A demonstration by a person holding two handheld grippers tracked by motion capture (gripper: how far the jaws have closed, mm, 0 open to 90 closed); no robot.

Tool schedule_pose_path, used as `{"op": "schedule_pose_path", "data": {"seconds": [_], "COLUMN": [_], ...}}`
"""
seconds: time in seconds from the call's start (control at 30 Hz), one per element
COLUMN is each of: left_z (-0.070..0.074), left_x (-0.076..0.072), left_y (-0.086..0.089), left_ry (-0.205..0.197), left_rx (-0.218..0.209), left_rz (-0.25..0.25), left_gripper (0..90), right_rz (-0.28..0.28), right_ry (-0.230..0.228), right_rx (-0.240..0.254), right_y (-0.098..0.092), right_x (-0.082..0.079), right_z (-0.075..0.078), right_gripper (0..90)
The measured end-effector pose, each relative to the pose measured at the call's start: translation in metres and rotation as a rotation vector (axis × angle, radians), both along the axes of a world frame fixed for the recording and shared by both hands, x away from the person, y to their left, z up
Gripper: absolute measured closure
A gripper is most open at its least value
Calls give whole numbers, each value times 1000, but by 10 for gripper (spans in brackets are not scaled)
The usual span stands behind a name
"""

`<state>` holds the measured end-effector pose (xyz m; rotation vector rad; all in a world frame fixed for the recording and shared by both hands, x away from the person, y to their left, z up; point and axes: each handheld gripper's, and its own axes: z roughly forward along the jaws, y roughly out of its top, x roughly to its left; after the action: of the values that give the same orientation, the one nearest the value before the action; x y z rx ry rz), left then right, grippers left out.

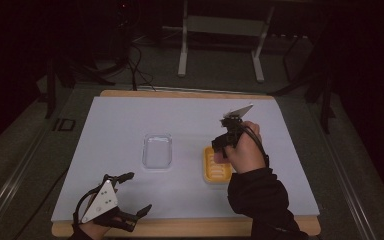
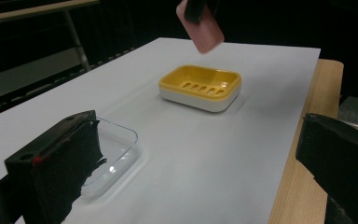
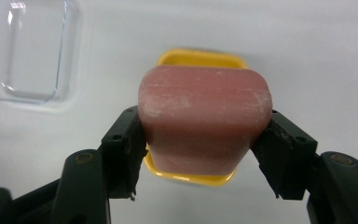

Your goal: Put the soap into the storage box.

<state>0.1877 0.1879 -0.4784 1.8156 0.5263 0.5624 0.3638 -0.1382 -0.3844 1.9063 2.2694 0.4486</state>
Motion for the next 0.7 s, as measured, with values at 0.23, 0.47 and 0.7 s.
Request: {"op": "schedule_pose_path", "data": {"seconds": [0.23, 0.47, 0.7], "left_z": [0, 0, 0], "left_x": [0, 0, 0], "left_y": [0, 0, 0], "left_ry": [0, 0, 0], "left_rx": [2, 5, 6], "left_rz": [-1, -2, -4], "left_gripper": [6, 6, 6], "right_rz": [-5, -14, -37], "right_ry": [61, 133, 138], "right_rx": [-7, -19, -9], "right_y": [3, 2, 1], "right_x": [4, 15, 23], "right_z": [-27, -53, -63], "right_gripper": [379, 380, 379]}}
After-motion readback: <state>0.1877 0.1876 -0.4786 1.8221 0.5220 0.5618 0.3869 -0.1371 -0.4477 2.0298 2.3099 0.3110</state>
